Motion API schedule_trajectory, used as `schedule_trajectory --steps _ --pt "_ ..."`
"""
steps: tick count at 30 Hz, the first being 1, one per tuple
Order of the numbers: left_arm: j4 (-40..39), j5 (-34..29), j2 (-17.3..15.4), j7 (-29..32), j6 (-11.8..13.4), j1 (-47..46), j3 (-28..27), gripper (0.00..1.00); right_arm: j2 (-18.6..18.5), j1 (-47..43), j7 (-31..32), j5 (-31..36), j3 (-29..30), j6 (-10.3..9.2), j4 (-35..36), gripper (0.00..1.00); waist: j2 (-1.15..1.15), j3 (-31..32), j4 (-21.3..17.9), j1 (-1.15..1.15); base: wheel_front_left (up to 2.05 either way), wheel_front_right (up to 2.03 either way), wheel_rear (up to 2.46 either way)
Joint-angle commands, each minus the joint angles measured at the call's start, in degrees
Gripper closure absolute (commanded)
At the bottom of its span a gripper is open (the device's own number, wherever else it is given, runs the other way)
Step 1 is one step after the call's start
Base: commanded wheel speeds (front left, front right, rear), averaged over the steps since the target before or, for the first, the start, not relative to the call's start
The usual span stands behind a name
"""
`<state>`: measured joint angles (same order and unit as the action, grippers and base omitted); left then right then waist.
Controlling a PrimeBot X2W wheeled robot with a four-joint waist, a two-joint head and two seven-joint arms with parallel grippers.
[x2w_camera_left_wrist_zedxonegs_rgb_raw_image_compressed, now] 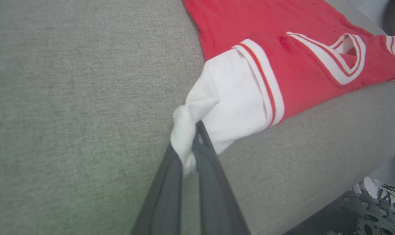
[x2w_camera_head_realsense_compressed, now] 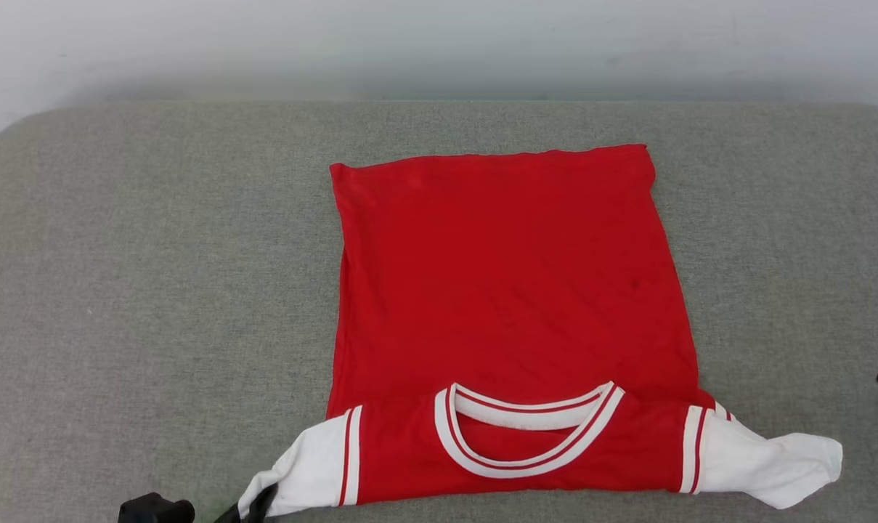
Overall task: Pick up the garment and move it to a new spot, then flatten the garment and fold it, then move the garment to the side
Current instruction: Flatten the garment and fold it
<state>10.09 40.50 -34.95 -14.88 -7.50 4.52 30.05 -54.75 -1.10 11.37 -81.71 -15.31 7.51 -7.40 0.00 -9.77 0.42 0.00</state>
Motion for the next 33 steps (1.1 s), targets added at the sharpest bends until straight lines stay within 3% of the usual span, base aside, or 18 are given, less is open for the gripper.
schedule_trajectory --steps 1,6,10,17,24,33 --pt "0.2 -0.1 -0.2 -0.1 0.0 -1.3 0.4 1.00 -1.7 1.9 1.7 -1.5 2.1 -0.05 1.2 0.00 0.00 -0.4 0.6 0.00 0.00 0.00 0.00" --pt "0.4 0.2 -0.2 0.0 0.0 -3.0 1.5 1.00 -3.5 7.9 6.0 1.4 4.2 -0.05 -0.3 0.00 0.00 -1.5 1.8 0.00 0.00 0.00 0.00" --pt "0.5 0.4 -0.1 0.2 0.0 -4.2 2.6 1.00 -0.9 13.8 10.7 3.9 3.4 -0.04 -2.4 0.00 0.00 -2.4 2.9 0.00 0.00 0.00 0.00" --pt "0.6 0.4 0.0 0.7 0.0 -8.4 6.2 1.00 9.0 32.3 22.5 15.6 2.0 -0.05 -13.5 0.00 0.00 -5.6 6.3 0.00 0.00 0.00 0.00" --pt "1.1 0.6 0.8 0.4 0.0 -13.2 10.1 1.00 18.9 48.2 28.0 28.2 4.4 -0.05 -26.1 0.00 0.00 -9.0 10.0 0.00 0.00 0.00 0.00" --pt "2.7 1.5 0.7 0.1 0.1 -18.0 14.1 1.00 23.1 56.9 29.5 42.5 4.7 -0.05 -35.6 0.00 0.00 -12.4 14.0 0.00 0.00 0.00 0.00"
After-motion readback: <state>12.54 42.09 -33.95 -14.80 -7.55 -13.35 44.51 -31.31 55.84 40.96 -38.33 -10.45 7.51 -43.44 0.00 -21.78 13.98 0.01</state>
